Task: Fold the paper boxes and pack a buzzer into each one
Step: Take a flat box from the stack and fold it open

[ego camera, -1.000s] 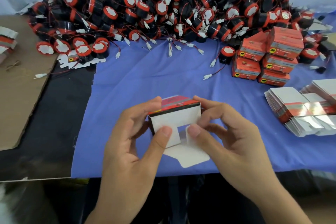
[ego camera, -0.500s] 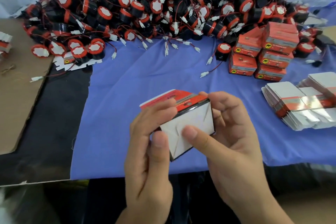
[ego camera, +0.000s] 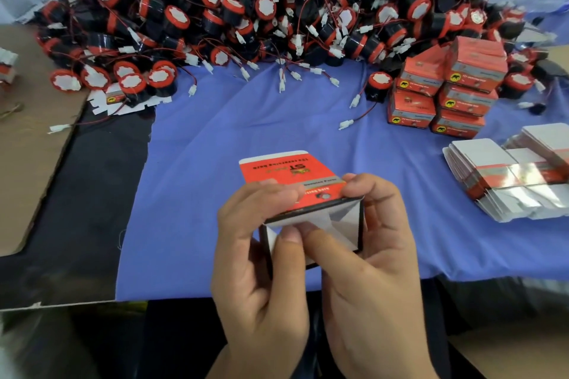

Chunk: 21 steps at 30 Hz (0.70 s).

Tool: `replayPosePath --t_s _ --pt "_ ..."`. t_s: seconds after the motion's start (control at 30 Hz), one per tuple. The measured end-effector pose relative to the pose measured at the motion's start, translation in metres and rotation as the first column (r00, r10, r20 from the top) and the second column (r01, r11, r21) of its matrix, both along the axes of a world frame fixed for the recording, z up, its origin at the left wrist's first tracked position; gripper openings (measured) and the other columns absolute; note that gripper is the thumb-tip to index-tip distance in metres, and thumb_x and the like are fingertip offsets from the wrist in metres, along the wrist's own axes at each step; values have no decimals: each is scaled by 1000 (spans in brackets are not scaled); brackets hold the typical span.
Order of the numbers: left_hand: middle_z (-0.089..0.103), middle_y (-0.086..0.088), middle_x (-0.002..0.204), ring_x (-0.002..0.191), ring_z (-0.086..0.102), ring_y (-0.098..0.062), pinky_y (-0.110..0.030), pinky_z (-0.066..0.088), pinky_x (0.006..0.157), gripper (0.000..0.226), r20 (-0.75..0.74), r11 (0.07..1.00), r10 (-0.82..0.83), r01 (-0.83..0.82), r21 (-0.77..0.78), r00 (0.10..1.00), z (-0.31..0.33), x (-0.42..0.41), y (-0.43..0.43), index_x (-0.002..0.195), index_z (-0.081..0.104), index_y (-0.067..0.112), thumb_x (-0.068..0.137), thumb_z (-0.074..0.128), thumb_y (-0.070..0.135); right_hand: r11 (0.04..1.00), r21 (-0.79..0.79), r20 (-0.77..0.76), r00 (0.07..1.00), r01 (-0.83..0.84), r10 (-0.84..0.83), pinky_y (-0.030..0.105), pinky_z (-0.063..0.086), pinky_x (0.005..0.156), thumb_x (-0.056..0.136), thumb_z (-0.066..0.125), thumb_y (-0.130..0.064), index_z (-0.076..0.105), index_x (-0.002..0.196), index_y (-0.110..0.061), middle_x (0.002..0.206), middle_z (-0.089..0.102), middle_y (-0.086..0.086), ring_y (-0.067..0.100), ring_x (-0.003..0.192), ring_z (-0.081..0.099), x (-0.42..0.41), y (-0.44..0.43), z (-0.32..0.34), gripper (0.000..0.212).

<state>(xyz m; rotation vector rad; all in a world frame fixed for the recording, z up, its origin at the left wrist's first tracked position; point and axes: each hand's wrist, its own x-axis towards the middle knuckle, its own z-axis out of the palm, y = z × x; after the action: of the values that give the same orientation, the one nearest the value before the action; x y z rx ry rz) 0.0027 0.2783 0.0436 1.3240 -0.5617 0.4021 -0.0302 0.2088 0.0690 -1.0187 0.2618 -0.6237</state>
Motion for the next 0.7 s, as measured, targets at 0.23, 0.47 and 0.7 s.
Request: replayPosePath --t_s 0.23,0.47,0.7 --pt "65 -5 130 128 59 -30 -40 51 99 35 -155 988 -141 130 -82 978 4 2 4 122 66 31 98 52 10 989 148 -55 998 16 -8 42 57 97 54 89 -5 59 124 -55 142 59 14 27 125 64 -5 -5 0 91" --pt "68 2 125 109 70 -16 -24 59 81 29 -305 979 -203 194 -62 930 8 3 4 126 65 29 100 56 23 965 208 23 988 -157 156 31 59 86 61 86 -4 54 130 -50 112 77 10 24 105 74 -7 -6 -5 89" --pt "57 19 138 126 63 -15 -29 55 97 53 -412 895 -365 436 91 835 2 15 21 143 42 60 92 52 73 970 -133 -53 979 -204 199 23 56 87 86 81 -19 36 155 -42 132 69 7 17 112 68 -2 -20 -2 85"
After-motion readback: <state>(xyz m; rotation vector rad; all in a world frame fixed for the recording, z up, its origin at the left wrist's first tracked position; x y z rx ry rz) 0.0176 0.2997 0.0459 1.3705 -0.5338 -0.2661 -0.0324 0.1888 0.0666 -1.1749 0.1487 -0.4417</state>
